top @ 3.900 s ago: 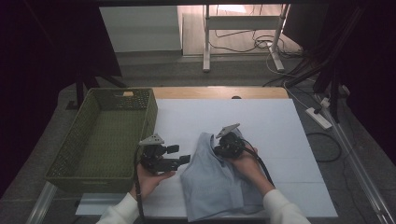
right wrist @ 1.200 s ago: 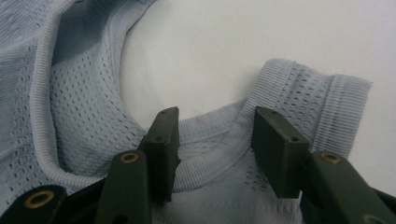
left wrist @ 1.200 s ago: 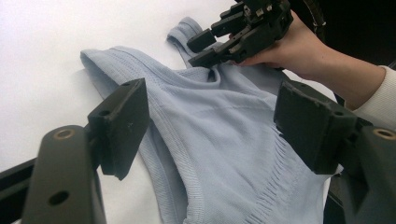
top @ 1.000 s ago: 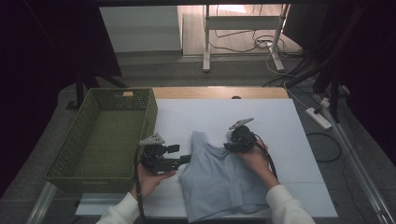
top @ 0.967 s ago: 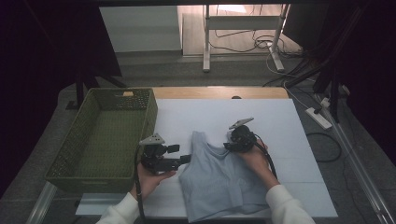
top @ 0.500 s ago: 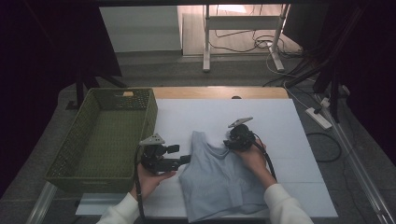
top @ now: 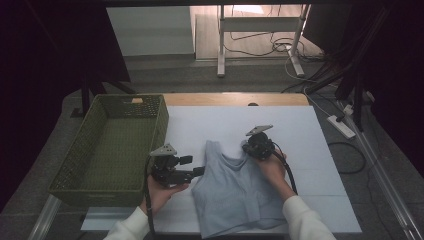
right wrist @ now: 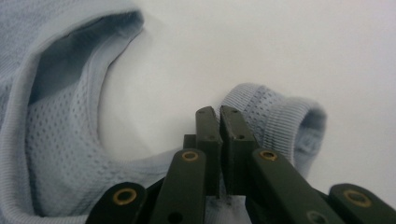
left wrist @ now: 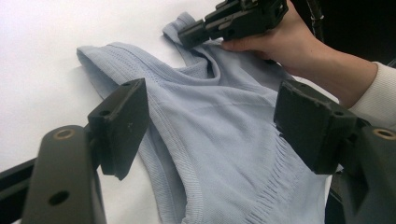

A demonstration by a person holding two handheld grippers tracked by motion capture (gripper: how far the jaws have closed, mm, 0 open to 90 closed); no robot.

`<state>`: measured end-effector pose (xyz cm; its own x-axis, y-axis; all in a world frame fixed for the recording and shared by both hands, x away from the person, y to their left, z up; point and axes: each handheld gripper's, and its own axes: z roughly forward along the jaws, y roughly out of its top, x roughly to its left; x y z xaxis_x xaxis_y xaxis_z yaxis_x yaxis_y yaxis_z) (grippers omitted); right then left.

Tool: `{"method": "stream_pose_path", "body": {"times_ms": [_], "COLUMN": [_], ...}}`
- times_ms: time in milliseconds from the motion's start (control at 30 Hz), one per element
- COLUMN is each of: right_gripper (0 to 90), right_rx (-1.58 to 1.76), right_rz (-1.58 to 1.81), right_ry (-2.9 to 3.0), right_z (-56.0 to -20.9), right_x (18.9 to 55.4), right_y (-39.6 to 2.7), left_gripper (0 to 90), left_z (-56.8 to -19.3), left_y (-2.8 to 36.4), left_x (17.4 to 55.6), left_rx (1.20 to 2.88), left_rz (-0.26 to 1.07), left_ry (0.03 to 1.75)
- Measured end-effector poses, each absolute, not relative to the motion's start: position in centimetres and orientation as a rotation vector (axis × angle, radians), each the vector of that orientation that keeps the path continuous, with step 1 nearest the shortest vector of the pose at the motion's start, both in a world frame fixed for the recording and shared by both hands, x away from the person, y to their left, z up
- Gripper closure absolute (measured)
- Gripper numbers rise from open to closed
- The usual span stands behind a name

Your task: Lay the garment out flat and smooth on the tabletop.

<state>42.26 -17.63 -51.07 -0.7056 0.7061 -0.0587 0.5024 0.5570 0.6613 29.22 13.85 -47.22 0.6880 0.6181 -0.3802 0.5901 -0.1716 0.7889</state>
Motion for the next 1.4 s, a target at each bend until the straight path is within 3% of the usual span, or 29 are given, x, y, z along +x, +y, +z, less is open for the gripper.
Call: {"method": "stream_pose_path", "body": {"times_ms": [333,567,767,967,1400], "right_gripper": [87.2,86.1,63.1,61.9,54.4], "right_rx": [0.961,1.058,0.924,0.878,1.007], "right_rz": [0.933,0.836,0.833,0.846,0.770], "right_ry": [2.345,2.431,2.393,2.478,2.521], "right_z": [-49.9,-51.1,-50.5,-50.7,-51.2], "right_x": [42.9,43.7,42.8,42.5,43.1], "right_y": [-18.5,-19.3,-17.6,-15.6,-16.6], "left_gripper": [26.5,26.5,26.5,26.5,26.5], "left_z": [-47.3,-47.3,-47.3,-47.2,-47.2], "left_y": [13.9,13.9,13.8,13.9,13.9], "left_x": [29.2,29.2,29.2,29.2,29.2], "left_rx": [1.844,1.845,1.846,1.845,1.845], "left_rz": [0.032,0.033,0.031,0.034,0.033], "left_ry": [0.956,0.957,0.953,0.953,0.952]}}
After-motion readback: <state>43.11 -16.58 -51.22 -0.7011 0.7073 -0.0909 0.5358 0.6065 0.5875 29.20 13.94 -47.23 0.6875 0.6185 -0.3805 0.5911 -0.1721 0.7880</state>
